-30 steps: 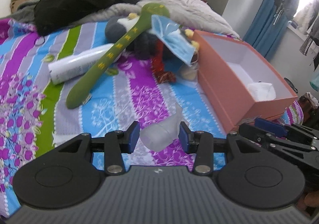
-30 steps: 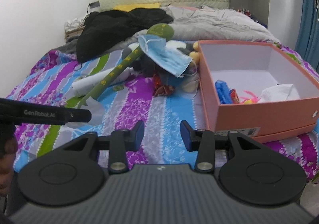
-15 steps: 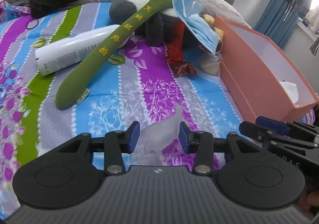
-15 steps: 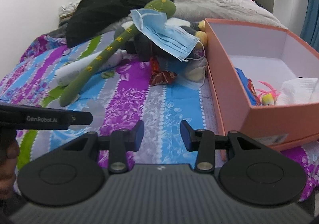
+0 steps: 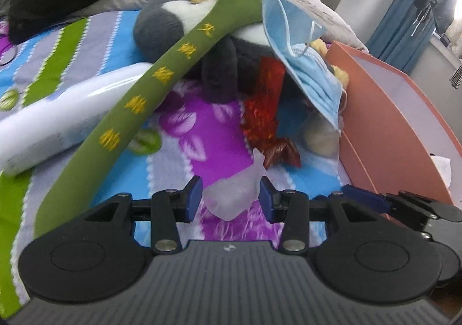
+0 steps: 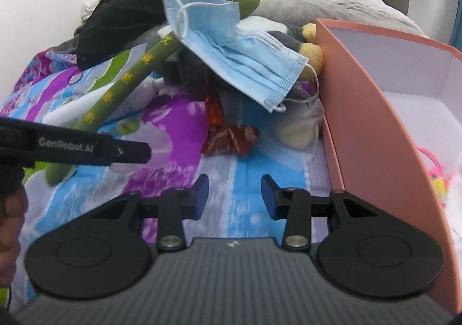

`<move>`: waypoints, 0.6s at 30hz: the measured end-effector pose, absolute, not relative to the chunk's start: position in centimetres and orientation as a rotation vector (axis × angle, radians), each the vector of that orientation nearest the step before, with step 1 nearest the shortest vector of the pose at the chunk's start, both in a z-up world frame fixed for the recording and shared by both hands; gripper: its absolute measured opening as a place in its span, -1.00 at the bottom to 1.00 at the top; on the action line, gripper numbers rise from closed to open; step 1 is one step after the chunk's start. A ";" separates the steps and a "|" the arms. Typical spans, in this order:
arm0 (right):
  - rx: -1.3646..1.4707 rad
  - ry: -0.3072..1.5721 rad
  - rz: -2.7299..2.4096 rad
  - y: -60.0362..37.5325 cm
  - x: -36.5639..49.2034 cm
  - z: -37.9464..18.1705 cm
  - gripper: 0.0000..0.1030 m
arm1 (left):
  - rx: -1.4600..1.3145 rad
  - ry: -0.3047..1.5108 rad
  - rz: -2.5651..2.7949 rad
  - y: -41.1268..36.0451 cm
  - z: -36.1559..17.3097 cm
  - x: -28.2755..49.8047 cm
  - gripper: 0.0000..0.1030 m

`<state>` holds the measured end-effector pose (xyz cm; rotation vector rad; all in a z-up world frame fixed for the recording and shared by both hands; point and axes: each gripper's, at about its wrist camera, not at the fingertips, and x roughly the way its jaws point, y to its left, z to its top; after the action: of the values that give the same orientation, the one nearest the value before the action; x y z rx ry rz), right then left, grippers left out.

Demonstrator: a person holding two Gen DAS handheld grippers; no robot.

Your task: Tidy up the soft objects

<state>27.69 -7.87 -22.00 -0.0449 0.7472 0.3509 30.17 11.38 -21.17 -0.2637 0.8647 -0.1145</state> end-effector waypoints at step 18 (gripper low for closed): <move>-0.012 0.739 0.361 -8.8 27.7 -20.7 -0.17 | -0.281 0.843 -0.110 10.3 -18.5 29.2 -0.34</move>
<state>27.73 -8.82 -20.66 -0.0124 0.7390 0.3611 29.22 10.29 -18.51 -0.2815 0.8431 -0.1097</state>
